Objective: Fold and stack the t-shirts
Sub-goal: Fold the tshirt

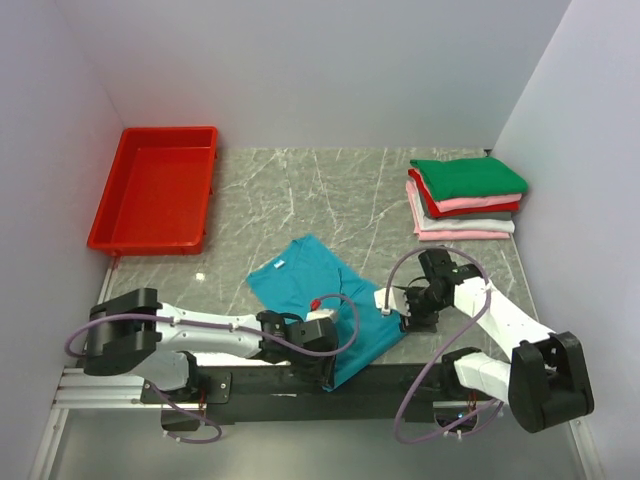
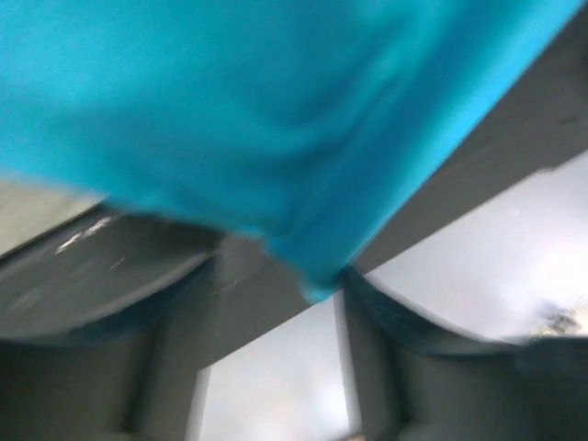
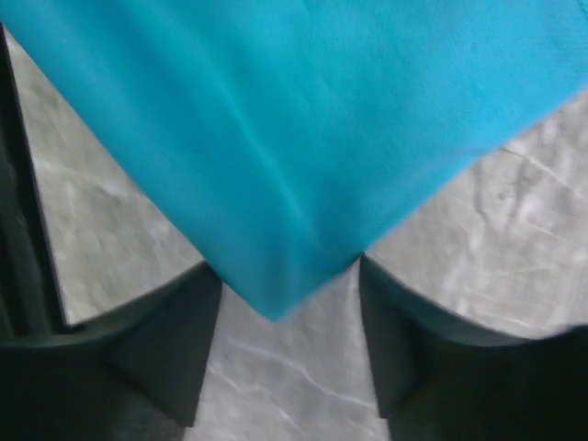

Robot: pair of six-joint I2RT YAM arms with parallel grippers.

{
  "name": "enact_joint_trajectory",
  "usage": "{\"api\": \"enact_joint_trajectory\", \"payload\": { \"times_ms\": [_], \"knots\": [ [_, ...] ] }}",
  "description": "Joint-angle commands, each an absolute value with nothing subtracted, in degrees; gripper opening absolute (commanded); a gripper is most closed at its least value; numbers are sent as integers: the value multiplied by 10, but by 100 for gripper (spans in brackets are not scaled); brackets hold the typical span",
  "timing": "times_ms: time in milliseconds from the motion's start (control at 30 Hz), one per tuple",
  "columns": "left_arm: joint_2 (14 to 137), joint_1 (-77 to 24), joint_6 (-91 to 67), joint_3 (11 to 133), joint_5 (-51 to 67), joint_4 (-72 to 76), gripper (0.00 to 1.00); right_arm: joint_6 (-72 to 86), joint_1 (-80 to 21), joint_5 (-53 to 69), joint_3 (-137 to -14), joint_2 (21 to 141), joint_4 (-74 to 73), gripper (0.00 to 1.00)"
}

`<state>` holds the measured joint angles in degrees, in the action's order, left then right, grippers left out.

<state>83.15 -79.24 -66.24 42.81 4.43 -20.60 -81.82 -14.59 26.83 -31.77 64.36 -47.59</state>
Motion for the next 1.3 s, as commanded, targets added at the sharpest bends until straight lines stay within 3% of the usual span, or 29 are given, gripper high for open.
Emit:
{"api": "enact_joint_trajectory", "payload": {
  "times_ms": [0, 33, 167, 267, 400, 500, 633, 767, 867, 1067, 1100, 1267],
  "knots": [
    [767, -807, -719, 474, -45, -354, 67, -849, -133, 243, -355, 611, -518, 73],
    [745, -807, -734, 474, -71, -367, 71, -850, -130, 246, -362, 606, -522, 78],
    [603, -798, -786, 446, -133, -406, 87, -813, -127, 274, -417, 604, -511, 81],
    [527, -722, -806, 368, -113, -361, 89, -735, -129, 334, -482, 656, -485, 81],
    [464, -583, -805, 277, -95, -272, 89, -539, -140, 440, -606, 823, -446, 76],
    [469, -476, -803, 255, -85, -236, 89, -356, -161, 491, -720, 955, -431, 72],
    [579, -415, -798, 293, -77, -242, 89, -144, -199, 428, -823, 1076, -375, 73],
    [673, -380, -766, 341, -54, -234, 88, -67, -227, 322, -876, 1144, -352, 74],
    [728, -361, -752, 354, -27, -205, 82, -55, -233, 326, -886, 1183, -355, 75],
    [798, -340, -726, 348, 4, -167, 52, -67, -256, 346, -886, 1226, -376, 69],
    [802, -330, -722, 347, 4, -164, 43, -67, -259, 349, -889, 1231, -381, 66],
    [839, -280, -665, 368, 15, -149, 32, -66, -260, 360, -937, 1258, -410, 32]
  ]
}}
